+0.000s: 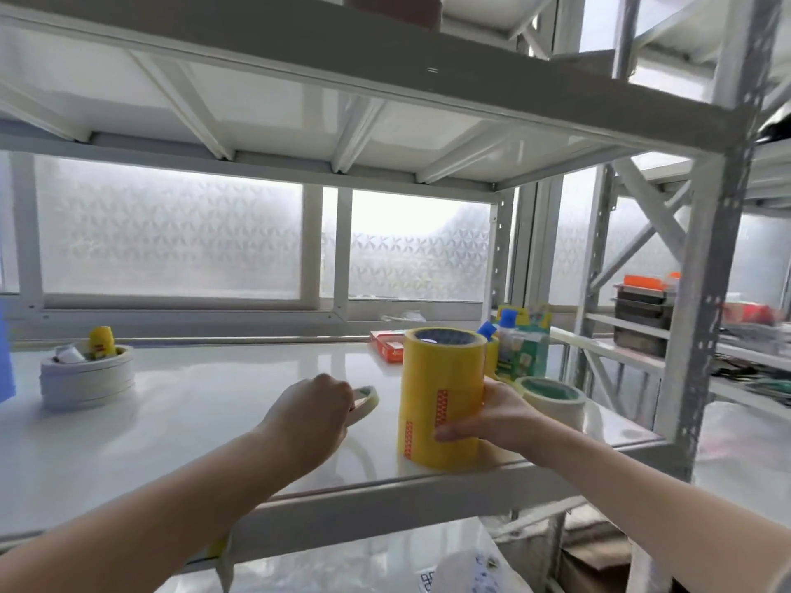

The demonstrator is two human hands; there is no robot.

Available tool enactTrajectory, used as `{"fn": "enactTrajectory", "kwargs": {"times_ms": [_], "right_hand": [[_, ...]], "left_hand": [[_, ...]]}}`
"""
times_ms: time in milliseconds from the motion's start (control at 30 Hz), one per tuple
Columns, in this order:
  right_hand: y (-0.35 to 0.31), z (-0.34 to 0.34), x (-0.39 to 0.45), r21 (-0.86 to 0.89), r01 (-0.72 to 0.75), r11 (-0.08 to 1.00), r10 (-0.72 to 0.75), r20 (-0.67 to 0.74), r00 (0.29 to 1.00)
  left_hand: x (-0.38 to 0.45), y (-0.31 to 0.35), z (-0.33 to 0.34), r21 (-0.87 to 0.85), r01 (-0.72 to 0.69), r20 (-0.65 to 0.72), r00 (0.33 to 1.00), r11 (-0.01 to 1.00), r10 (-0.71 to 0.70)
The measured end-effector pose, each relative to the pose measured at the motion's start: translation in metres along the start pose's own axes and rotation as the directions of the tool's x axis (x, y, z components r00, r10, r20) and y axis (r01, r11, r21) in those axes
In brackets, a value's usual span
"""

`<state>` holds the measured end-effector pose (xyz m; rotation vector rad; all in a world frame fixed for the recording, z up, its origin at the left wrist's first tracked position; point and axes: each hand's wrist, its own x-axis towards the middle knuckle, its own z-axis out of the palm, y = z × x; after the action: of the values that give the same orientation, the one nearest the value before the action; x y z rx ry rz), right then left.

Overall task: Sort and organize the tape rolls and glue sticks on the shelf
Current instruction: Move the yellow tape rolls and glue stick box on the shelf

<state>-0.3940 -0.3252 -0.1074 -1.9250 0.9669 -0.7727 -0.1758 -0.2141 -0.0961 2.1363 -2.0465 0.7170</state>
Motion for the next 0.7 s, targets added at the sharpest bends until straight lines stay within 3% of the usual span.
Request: {"fn": "enactTrajectory", "kwargs": {"times_ms": [233, 500, 700], "right_hand": [[0.001, 0.026, 0.032, -0.044, -0.083, 0.996, 0.075, -0.158, 0.985], [-0.009, 0.057, 0.062, -0.109, -0.196, 0.974, 0.143, -0.375, 0.916], [-0.015, 0.066, 0.078, -0.131, -0.266, 0.955, 0.189, -0.422, 0.886]], "left_hand": [[0.002, -0.002, 0.002, -0.038, 0.014, 0.029, 1.000, 0.999, -0.013], [0.002, -0.014, 0.009, -0.027, 0.040, 0.029, 0.999, 0.999, -0.040], [-0.005, -0.015, 0.005, -0.025, 0.019, 0.042, 0.999, 1.000, -0.018]]}}
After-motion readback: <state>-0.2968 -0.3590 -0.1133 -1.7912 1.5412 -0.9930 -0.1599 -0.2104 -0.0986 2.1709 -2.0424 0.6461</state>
